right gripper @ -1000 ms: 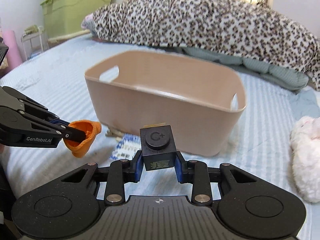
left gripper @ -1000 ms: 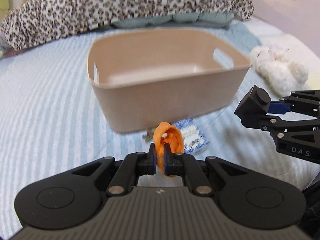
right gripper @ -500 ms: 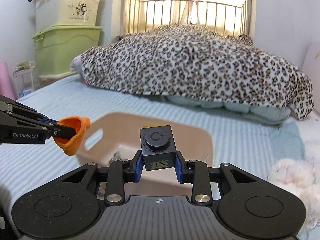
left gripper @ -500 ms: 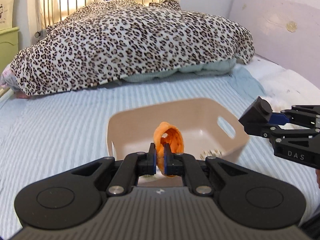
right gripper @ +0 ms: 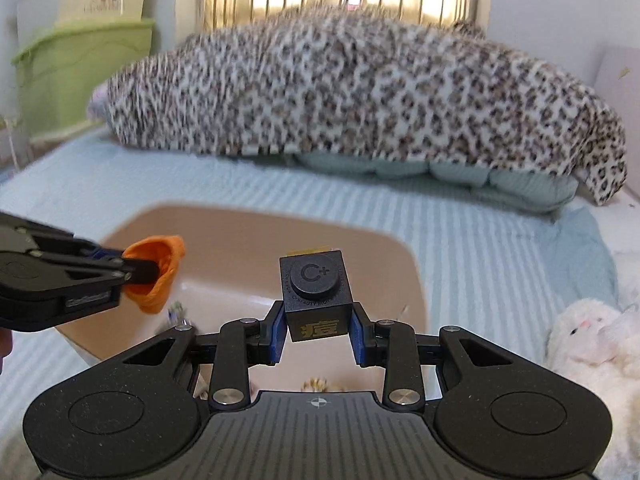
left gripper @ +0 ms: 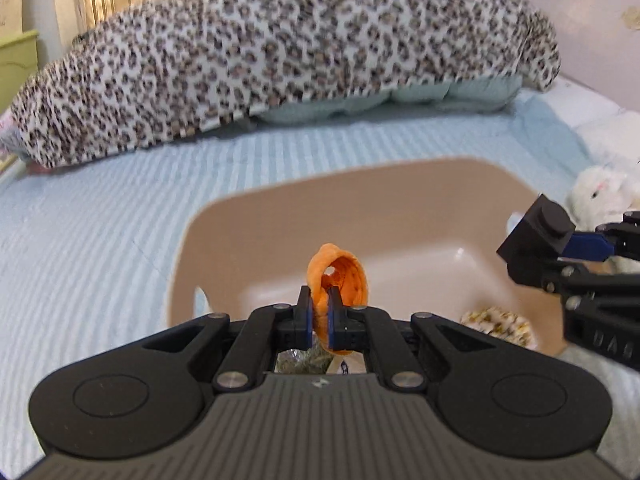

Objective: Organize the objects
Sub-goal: 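Move both items over the basket and open both tools to drop them, then grasp the keychain with left tool while right tool grasps the blue-and-white box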

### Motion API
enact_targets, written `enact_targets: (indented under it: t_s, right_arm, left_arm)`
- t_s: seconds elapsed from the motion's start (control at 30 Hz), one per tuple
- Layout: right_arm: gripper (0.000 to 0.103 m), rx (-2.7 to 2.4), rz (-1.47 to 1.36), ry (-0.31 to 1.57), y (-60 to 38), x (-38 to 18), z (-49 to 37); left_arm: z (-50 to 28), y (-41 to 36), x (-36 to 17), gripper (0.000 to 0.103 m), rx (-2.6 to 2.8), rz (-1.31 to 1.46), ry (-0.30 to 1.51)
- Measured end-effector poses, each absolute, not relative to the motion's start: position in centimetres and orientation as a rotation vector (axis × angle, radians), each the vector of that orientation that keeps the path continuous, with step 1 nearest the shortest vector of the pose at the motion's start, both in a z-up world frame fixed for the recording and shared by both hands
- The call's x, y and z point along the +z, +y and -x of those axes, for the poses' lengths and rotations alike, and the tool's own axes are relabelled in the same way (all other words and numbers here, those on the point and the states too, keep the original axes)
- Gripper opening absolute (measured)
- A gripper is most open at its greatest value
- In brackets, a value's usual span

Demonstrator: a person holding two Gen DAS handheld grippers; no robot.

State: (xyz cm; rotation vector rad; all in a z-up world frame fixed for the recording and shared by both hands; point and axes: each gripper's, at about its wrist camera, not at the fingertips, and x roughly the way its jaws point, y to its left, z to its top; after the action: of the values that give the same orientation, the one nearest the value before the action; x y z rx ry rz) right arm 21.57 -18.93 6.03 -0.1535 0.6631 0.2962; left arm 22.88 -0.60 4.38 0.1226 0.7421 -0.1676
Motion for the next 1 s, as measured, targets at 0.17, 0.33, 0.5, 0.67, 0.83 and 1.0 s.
enact_targets:
  t_s: [0.17, 0.33, 0.5, 0.67, 0.83, 1.0]
  right_arm:
    - [0.03, 0.292, 0.192, 0.75, -17.5, 3.0, -23.0]
    - [0.035, 0.298, 0.179, 0.774, -17.1, 2.3, -22.6]
    - [0.058, 0.295, 0.191, 0.707, -17.3, 4.2, -20.8]
    - [0.07, 0.299, 0.164, 0.673, -17.6, 6.5, -18.7]
    - [0.078, 0.305, 0.182, 0.686, -17.4, 6.7, -15.9]
    - [0.079, 0.326, 0.188, 0.764, -16.8, 4.9, -14.1]
  left_arm:
    - [-23.8, 0.0, 1.9, 0.008, -0.164, -0.1, 0.817]
    - [-23.1, 0.6, 2.2, 0.022, -0.19, -0.092, 0.818]
    - [-20.6, 0.8, 4.7, 0.074, -0.184, -0.11, 0.741]
    - [-17.7, 1.6, 6.8, 0.078, -0.184, -0.126, 0.733]
    - [-15.0, 2.9, 7.5, 0.08, -0.183, -0.146, 0.739]
    - [-13.4, 4.2, 6.7, 0.081, -0.186, -0.154, 0.779]
